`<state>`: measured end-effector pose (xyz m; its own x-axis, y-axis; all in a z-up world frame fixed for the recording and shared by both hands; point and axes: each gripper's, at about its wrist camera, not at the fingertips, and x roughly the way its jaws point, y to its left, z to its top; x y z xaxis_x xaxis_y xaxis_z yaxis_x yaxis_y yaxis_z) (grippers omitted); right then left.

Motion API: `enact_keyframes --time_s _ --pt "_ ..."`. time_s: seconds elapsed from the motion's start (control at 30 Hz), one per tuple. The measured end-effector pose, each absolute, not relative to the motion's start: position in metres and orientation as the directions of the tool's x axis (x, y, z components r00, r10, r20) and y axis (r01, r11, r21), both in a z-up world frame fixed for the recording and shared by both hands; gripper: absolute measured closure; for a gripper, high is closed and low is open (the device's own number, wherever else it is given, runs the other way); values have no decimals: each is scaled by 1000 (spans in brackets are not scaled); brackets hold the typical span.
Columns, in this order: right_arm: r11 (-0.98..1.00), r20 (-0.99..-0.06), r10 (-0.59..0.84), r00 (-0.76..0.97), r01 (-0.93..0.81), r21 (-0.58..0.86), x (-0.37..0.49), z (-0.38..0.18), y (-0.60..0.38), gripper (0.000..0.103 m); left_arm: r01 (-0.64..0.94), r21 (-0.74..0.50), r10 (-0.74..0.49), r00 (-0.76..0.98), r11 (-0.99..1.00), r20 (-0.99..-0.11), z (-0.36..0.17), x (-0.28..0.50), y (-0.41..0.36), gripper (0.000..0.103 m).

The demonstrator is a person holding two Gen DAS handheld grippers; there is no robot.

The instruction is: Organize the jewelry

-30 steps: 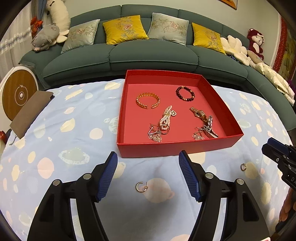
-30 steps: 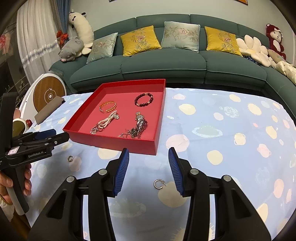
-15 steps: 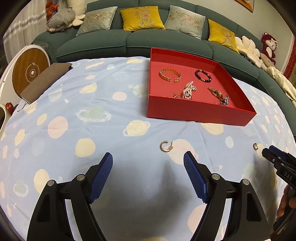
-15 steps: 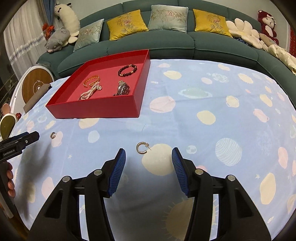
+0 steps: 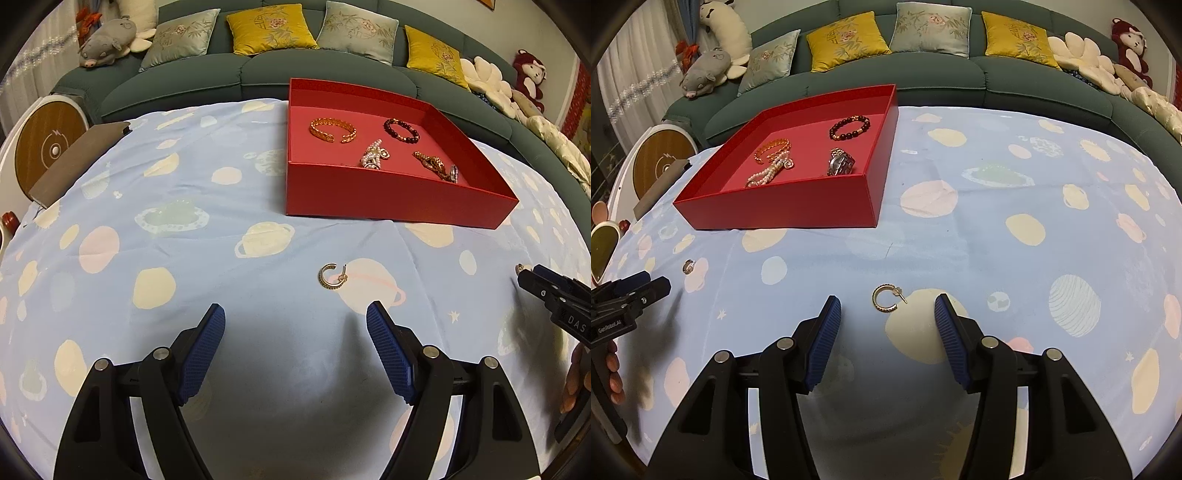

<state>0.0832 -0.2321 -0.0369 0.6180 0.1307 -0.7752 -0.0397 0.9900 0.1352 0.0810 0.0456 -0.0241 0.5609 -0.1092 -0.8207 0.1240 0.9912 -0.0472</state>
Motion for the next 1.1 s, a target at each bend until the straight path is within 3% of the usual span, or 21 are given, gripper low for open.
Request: enact_keyframes --time_s 0.3,0.53,0.87,1.1 --pt "994 -777 110 620 -76 79 90 -42 -222 64 124 -62 -121 551 990 -825 -31 93 43 27" --pt "996 -770 92 631 -60 70 90 -42 -227 83 132 -86 -146 558 987 -817 -31 102 38 27" --pt "994 -772 108 626 -75 79 86 -41 -226 83 164 -99 -177 579 981 -796 -34 106 30 28" --pt "991 -775 130 619 -90 95 82 -41 -222 83 183 -91 -184 599 979 -780 -33 104 24 51"
